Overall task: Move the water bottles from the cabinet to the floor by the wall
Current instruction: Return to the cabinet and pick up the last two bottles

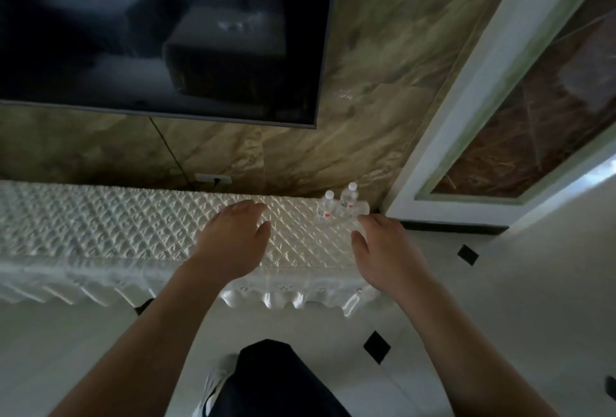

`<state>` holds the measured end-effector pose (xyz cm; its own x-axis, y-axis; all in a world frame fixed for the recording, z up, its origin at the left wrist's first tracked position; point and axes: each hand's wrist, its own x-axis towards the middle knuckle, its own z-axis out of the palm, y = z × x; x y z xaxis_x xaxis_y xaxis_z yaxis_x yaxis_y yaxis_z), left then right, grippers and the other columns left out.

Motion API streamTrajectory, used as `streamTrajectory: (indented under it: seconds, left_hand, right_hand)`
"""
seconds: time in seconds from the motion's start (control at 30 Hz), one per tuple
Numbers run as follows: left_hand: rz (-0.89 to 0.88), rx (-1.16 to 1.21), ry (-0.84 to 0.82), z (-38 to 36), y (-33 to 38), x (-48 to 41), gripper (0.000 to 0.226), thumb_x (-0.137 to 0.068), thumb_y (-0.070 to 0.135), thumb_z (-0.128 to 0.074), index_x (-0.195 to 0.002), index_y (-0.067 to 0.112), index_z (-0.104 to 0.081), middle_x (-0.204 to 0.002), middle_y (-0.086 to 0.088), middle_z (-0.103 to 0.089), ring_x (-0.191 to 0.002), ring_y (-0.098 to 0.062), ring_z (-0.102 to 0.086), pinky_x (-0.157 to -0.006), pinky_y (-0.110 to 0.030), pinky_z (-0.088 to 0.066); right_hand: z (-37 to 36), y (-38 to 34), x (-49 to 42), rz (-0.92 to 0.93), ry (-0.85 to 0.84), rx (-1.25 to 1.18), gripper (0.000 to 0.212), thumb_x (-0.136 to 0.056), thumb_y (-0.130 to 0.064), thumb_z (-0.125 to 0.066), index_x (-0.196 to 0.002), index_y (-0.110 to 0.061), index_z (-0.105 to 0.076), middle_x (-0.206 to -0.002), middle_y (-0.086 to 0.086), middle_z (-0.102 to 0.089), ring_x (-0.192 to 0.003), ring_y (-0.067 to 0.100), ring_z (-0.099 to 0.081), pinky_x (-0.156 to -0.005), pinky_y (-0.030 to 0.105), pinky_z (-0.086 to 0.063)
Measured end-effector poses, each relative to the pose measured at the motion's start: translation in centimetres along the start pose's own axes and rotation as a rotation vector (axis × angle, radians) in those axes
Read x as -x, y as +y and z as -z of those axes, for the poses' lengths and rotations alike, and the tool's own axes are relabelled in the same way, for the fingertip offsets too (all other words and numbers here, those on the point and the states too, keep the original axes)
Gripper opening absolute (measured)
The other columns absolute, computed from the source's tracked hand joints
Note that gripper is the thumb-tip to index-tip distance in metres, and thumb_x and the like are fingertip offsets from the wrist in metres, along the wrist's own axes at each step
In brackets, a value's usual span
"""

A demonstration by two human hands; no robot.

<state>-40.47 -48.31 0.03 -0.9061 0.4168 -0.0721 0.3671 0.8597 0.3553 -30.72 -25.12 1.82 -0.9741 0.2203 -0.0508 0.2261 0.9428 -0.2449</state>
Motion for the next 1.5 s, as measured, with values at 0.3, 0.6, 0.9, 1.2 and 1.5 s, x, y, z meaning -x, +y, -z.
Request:
streamTrajectory:
  seconds: [0.3, 0.6, 0.9, 1.2, 1.5]
  left_hand:
    - [0.086, 0.014, 0.009, -2.2, 5.0, -1.3, 0.045, -0.1, 0.036, -0.04, -0.142, 0.021, -0.045, -0.146, 0.001, -0.048, -0.133, -0.02, -0.043, -0.108, -0.037, -0.036]
    - [0.132, 0.054, -0.017, -5.6, 7.4, -9.7, 0.046, -0.1, 0.035, -0.042, -0.142, 0.017, -0.046, -0.147, -0.003, -0.048, -0.135, -0.022, -0.043, -0.11, -0.04, -0.036]
    - [0.136, 0.042, -0.032, -6.4, 10.4, -18.5, 0.045, -0.1, 0.034, -0.041, -0.141, 0.016, -0.047, -0.144, -0.007, -0.05, -0.13, -0.025, -0.047, -0.107, -0.039, -0.039]
    - [0.222, 0.062, -0.013, -7.1, 12.3, -22.6, 0.048, -0.099, 0.035, -0.042, -0.144, 0.017, -0.044, -0.147, -0.005, -0.048, -0.134, -0.023, -0.045, -0.11, -0.04, -0.038]
    - [0.349, 0.09, -0.076, -9.7, 15.1, -24.9, 0.049, -0.1, 0.038, -0.044, -0.145, 0.02, -0.04, -0.15, -0.001, -0.044, -0.133, -0.021, -0.046, -0.107, -0.038, -0.039]
  right_hand:
    - [1.2, 5.6, -2.7, 0.09, -0.004, -0.007, 0.035, -0.098, -0.036, -0.036, -0.12, -0.016, -0.055, -0.115, 0.001, -0.06, -0.103, 0.018, -0.054, -0.084, 0.034, -0.046]
    - [0.6, 11.5, -10.4, 0.112, -0.06, -0.002, 0.033, -0.098, -0.037, -0.037, -0.119, -0.017, -0.055, -0.111, -0.002, -0.06, -0.097, 0.015, -0.051, -0.076, 0.03, -0.04]
    - [1.6, 16.4, -19.3, 0.094, -0.063, -0.023, 0.025, -0.095, -0.034, -0.038, -0.093, -0.017, -0.056, -0.092, 0.002, -0.06, -0.087, 0.022, -0.054, -0.07, 0.034, -0.042]
    - [1.9, 19.7, -25.4, 0.177, -0.206, -0.041, 0.032, -0.098, -0.032, -0.036, -0.114, -0.012, -0.055, -0.111, 0.007, -0.059, -0.104, 0.027, -0.054, -0.084, 0.037, -0.044]
    - [0.5, 23.1, -31.2, 0.32, -0.297, -0.062, 0.042, -0.099, -0.038, -0.033, -0.129, -0.013, -0.052, -0.127, 0.008, -0.058, -0.113, 0.025, -0.052, -0.092, 0.037, -0.043]
